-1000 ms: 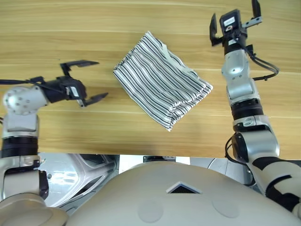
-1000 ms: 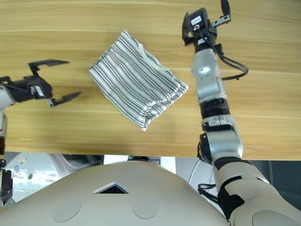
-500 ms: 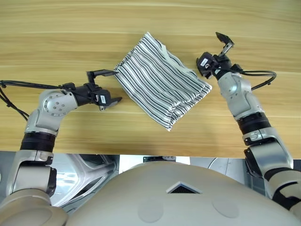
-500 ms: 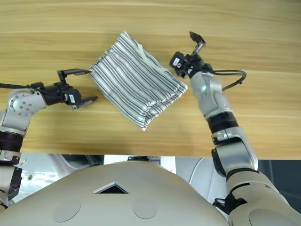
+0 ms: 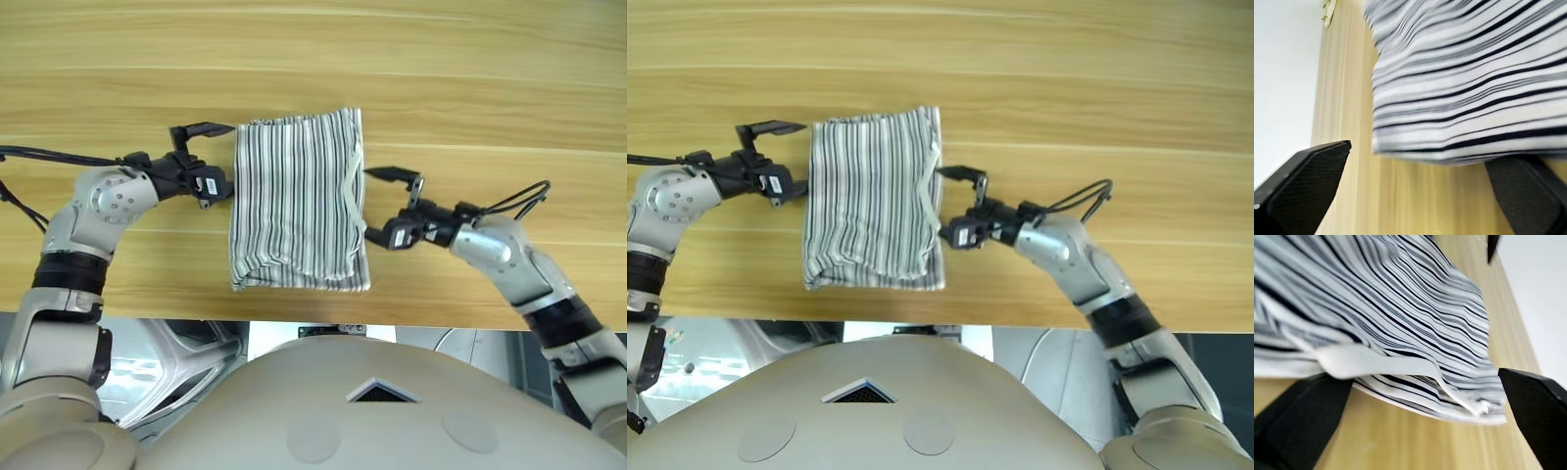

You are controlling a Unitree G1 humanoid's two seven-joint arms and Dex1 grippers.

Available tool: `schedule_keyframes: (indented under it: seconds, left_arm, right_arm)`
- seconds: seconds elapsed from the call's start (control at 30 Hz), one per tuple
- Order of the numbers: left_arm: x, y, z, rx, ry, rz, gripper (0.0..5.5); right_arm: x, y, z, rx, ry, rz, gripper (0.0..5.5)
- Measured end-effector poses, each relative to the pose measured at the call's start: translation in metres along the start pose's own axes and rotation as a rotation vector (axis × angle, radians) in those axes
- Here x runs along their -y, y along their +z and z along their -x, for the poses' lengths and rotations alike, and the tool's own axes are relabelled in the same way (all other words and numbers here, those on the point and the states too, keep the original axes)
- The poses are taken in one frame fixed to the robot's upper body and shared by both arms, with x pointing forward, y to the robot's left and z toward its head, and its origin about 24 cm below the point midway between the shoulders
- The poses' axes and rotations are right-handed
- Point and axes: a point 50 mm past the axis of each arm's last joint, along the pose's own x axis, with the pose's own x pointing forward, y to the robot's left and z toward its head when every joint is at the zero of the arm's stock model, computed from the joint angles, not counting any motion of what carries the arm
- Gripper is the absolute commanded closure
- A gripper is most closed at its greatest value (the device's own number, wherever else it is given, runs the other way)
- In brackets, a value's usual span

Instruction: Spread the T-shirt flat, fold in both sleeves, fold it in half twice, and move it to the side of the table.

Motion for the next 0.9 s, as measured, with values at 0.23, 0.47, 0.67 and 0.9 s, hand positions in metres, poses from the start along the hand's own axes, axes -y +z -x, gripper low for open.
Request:
schedule_keyframes:
  seconds: [0.23, 0.47, 0.67, 0.9]
  left_arm:
    - [-0.013, 0.003, -0.030, 0.037, 0.052, -0.028, 0.59]
    - [-0.008, 0.017, -0.046, 0.113, 0.075, -0.023, 0.59]
    - [-0.007, 0.015, -0.046, 0.110, 0.088, -0.004, 0.59]
    - [-0.006, 0.014, -0.046, 0.110, 0.100, 0.004, 0.59]
  right_arm:
    - [-0.008, 0.010, 0.010, 0.022, 0.066, -0.010, 0.10]
    - [0.011, -0.002, 0.024, -0.063, -0.022, -0.007, 0.10]
    - [0.041, 0.019, 0.049, 0.008, -0.168, 0.046, 0.10]
    - [0.030, 0.037, 0.027, 0.123, -0.103, 0.025, 0.10]
